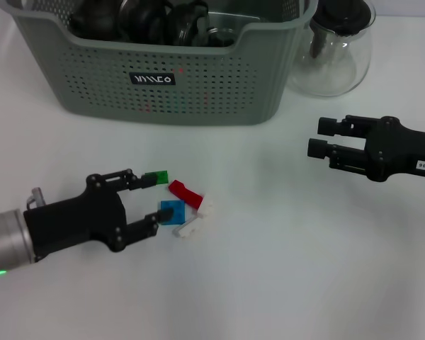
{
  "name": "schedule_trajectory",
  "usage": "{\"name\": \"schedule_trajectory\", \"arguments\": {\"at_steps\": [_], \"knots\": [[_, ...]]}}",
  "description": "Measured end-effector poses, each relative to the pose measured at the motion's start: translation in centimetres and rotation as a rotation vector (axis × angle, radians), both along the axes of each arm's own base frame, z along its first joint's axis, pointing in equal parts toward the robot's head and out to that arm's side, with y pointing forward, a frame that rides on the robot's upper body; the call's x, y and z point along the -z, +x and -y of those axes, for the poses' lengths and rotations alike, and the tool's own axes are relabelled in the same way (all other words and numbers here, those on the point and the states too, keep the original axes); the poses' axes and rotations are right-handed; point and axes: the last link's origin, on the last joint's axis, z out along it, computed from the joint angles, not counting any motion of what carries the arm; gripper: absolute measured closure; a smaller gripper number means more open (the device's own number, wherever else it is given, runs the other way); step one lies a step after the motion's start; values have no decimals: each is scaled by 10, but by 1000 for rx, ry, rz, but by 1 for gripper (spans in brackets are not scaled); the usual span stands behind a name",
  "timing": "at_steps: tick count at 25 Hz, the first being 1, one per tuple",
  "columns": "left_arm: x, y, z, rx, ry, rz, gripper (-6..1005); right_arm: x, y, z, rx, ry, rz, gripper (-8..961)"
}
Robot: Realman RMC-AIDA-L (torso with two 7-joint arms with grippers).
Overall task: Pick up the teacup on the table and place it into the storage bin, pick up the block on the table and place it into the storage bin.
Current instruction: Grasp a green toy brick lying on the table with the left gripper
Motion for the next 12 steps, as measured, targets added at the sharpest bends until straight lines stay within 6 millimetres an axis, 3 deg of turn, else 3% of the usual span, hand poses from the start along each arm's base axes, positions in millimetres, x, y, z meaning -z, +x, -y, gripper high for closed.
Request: {"name": "schedule_trajectory", "arguments": {"at_steps": [6, 12], "knots": [[8, -10, -19, -93, 97, -49, 445, -1, 0, 0, 6, 2, -4, 369], [18, -13, -28, -74, 143, -128, 512, -1, 0, 0, 9, 1, -5, 369]]}}
